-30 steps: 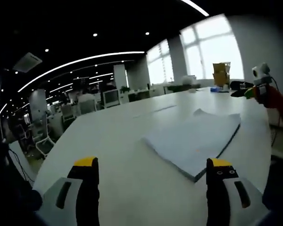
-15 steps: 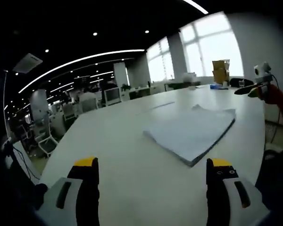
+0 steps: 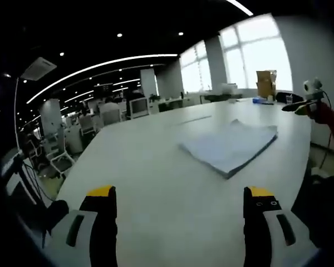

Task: Organize the stack of printing papers by aligning and flattening the scattered papers on the table

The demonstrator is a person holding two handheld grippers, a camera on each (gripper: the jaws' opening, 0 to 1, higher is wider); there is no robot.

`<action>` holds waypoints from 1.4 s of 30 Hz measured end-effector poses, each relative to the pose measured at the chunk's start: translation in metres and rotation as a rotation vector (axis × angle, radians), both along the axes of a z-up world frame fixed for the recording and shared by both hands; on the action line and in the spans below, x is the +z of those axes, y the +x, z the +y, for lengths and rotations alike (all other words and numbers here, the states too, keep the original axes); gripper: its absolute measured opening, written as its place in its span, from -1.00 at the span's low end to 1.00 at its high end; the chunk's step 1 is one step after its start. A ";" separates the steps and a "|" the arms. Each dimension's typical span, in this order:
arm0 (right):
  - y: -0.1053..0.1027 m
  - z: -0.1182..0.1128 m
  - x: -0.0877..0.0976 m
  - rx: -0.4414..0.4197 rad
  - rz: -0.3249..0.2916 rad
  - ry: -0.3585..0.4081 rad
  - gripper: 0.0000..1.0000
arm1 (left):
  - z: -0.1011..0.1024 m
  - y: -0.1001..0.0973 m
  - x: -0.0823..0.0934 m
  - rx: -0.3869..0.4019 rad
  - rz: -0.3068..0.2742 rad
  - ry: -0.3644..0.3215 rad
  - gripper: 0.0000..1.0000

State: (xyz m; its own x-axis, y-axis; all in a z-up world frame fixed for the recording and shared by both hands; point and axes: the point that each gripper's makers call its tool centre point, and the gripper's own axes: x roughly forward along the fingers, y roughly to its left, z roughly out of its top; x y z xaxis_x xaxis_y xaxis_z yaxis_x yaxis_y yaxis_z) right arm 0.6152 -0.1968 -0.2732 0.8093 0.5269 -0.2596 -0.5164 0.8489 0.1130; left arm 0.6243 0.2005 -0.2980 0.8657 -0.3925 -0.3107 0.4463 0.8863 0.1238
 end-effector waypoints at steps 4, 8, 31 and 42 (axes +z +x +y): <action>-0.012 0.000 -0.001 0.031 0.023 0.028 0.80 | 0.007 -0.008 0.002 0.016 0.008 -0.009 0.94; -0.017 -0.004 0.001 0.027 0.024 0.039 0.80 | 0.007 -0.012 0.002 0.010 0.017 -0.011 0.94; -0.022 -0.008 0.007 0.017 0.010 0.059 0.80 | 0.001 -0.026 0.000 -0.016 0.026 0.020 0.94; -0.022 -0.005 0.008 0.023 0.006 0.059 0.80 | -0.001 -0.028 0.000 -0.020 0.025 0.026 0.93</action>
